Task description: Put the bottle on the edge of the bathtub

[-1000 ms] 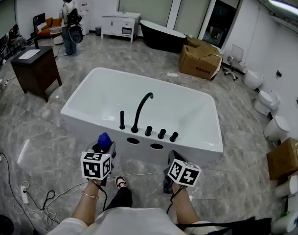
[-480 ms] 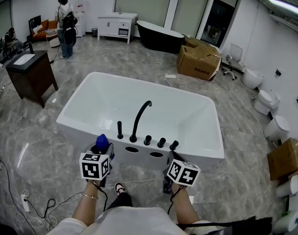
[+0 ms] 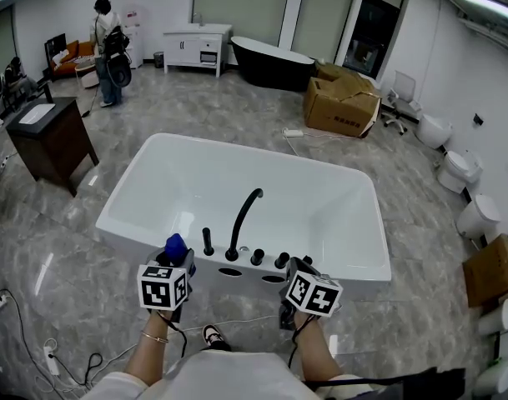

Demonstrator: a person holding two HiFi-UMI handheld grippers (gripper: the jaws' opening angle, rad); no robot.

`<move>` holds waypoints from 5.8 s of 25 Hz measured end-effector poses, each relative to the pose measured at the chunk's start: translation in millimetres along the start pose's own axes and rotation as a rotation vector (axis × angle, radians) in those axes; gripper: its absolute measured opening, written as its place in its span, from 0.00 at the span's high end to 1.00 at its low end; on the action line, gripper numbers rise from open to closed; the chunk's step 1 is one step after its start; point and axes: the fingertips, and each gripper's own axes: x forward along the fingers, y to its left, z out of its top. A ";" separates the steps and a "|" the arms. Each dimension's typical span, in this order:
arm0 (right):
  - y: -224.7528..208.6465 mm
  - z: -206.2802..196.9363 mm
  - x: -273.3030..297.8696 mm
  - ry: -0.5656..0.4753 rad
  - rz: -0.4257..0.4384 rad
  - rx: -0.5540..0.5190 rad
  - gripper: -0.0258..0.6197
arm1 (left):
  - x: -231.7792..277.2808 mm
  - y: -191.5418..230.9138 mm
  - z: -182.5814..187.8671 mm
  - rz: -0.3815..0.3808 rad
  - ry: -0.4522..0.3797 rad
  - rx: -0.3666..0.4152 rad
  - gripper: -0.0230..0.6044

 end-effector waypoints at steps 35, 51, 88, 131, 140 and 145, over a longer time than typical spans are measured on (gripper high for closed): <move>33.6 33.5 118.7 0.117 -0.007 -0.046 0.92 | 93.0 85.0 22.3 0.030 0.044 -0.110 0.69; 7.5 25.0 156.3 0.229 0.015 -0.072 0.92 | 104.5 93.5 1.7 0.119 0.097 -0.159 0.69; -49.3 -50.5 253.7 0.439 -0.002 -0.044 0.92 | 154.1 101.5 -86.1 0.196 0.130 -0.203 0.69; -83.7 -72.0 272.2 0.458 -0.045 0.006 0.92 | 195.6 86.7 -110.2 0.127 0.063 -0.074 0.69; -88.8 -73.0 268.8 0.449 -0.067 0.014 0.92 | 192.1 82.4 -112.3 0.100 0.040 -0.057 0.69; -89.2 -73.8 267.7 0.444 -0.073 0.017 0.92 | 190.5 81.4 -112.5 0.095 0.043 -0.056 0.69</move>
